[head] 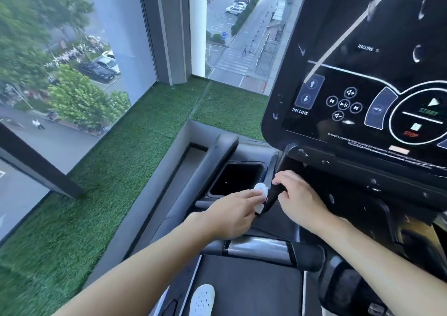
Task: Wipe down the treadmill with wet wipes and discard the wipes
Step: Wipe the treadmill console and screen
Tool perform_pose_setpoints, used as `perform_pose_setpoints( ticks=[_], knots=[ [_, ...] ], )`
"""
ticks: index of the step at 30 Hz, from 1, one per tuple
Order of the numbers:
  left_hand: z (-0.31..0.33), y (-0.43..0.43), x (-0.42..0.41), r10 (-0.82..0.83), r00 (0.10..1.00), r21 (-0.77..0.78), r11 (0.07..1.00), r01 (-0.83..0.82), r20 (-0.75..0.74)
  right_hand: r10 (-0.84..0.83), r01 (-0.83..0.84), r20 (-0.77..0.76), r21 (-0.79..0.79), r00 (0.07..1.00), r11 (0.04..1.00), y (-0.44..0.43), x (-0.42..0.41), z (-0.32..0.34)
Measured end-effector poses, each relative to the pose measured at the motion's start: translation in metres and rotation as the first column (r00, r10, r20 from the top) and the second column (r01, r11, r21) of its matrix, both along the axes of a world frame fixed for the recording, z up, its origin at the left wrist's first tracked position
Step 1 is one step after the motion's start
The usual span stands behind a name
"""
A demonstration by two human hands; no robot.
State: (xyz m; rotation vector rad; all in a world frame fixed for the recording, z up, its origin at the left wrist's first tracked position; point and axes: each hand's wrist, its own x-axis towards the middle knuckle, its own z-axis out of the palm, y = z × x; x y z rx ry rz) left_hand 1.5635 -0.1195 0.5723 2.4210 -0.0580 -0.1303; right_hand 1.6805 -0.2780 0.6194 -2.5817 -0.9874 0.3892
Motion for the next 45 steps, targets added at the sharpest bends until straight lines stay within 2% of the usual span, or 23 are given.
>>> perform_pose_setpoints(
  ticks=[9, 14, 18, 23, 27, 30, 31, 33, 36, 38, 41, 42, 45],
  knots=[
    [0.006, 0.001, -0.027, 0.110, 0.993, 0.131, 0.986, -0.103, -0.042, 0.159, -0.150, 0.035, -0.191, 0.987, 0.970, -0.002, -0.008, 0.007],
    [0.003, 0.012, -0.042, 0.222, 0.971, 0.313, 0.932, -0.183, -0.093, 0.182, -0.172, 0.037, -0.192, 0.983, 0.966, -0.003, -0.009, 0.009],
    [0.006, 0.027, -0.052, 0.269, 0.945, 0.448, 0.879, -0.162, -0.185, 0.192, -0.180, 0.040, -0.200, 0.981, 0.963, -0.003, -0.008, 0.008],
    [0.003, 0.019, -0.047, 0.293, 0.929, 0.499, 0.854, -0.148, -0.226, 0.204, -0.189, 0.052, -0.200, 0.978, 0.961, -0.003, -0.007, 0.004],
    [-0.006, 0.015, -0.037, 0.229, 0.963, 0.544, 0.831, -0.118, -0.141, 0.210, -0.194, 0.056, -0.211, 0.976, 0.958, -0.003, -0.007, 0.002],
    [-0.009, 0.015, -0.030, 0.289, 0.946, 0.480, 0.857, -0.186, -0.149, 0.213, -0.197, 0.053, -0.212, 0.976, 0.957, -0.002, -0.007, 0.002],
    [-0.011, 0.017, -0.029, 0.324, 0.918, 0.433, 0.879, -0.202, -0.228, 0.214, -0.198, 0.051, -0.213, 0.976, 0.957, -0.002, -0.007, 0.002],
    [-0.025, 0.021, -0.023, 0.374, 0.905, 0.323, 0.898, -0.299, -0.202, 0.211, -0.197, 0.047, -0.208, 0.976, 0.958, -0.002, -0.007, 0.002],
    [-0.026, 0.024, -0.007, 0.360, 0.910, 0.239, 0.920, -0.310, -0.206, 0.203, -0.194, 0.030, -0.196, 0.979, 0.961, -0.003, -0.009, 0.005],
    [-0.030, 0.028, 0.006, 0.340, 0.930, 0.251, 0.921, -0.298, -0.143, 0.200, -0.192, 0.022, -0.190, 0.980, 0.963, -0.004, -0.010, 0.007],
    [-0.012, 0.024, 0.029, 0.351, 0.912, 0.159, 0.933, -0.322, -0.211, 0.193, -0.188, 0.012, -0.184, 0.981, 0.965, -0.005, -0.010, 0.009],
    [-0.009, 0.025, 0.038, 0.369, 0.919, 0.169, 0.923, -0.345, -0.138, 0.190, -0.185, 0.009, -0.180, 0.982, 0.966, -0.005, -0.010, 0.010],
    [-0.006, 0.032, 0.058, 0.384, 0.912, 0.159, 0.919, -0.361, -0.147, 0.164, -0.165, -0.017, -0.160, 0.986, 0.973, -0.005, -0.008, 0.006]
  ],
)
